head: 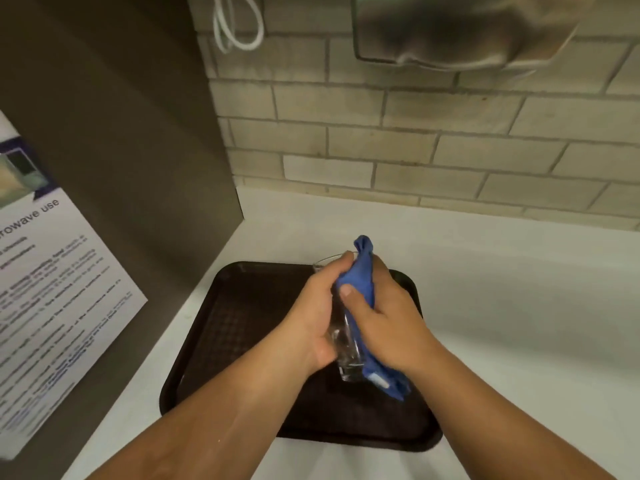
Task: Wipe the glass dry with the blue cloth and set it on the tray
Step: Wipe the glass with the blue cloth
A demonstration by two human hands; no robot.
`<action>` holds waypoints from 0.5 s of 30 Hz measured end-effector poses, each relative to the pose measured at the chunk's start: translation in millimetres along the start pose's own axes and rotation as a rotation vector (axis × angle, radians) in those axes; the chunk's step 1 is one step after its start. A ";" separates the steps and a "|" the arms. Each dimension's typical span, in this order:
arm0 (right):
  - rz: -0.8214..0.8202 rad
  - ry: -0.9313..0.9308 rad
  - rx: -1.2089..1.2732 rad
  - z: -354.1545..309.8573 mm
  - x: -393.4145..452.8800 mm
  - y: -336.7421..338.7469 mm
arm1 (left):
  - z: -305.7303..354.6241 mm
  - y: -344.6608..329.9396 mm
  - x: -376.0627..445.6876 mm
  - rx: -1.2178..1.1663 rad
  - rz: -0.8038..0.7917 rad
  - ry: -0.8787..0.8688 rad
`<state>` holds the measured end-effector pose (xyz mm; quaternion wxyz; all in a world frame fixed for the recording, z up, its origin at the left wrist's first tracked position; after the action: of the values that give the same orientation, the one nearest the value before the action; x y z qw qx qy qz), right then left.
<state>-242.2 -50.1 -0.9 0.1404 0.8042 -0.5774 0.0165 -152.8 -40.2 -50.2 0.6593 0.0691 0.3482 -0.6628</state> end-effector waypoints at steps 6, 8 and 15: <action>-0.033 -0.280 0.264 26.8 7.6 2.6 | 23.4 17.0 3.1 -0.051 0.003 0.006; -0.179 -0.187 0.143 17.2 -8.5 -12.1 | 26.4 23.1 5.9 -0.051 0.029 0.016; 0.034 -0.161 0.153 0.0 32.9 0.8 | 23.4 7.6 -1.0 0.036 -0.021 -0.004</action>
<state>-232.0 -80.8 5.5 0.0317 0.8014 -0.5973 -0.0018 -137.1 -51.4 -35.0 0.6517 0.0760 0.3355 -0.6759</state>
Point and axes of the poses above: each hand's wrist, its own x-axis towards the middle knuckle, its own y-axis out of the back of the hand, z = x × y, the point moved 8 cm from there along x, towards the middle knuckle, and after that the axes turned 12 degrees about x, right-handed, at the moved point
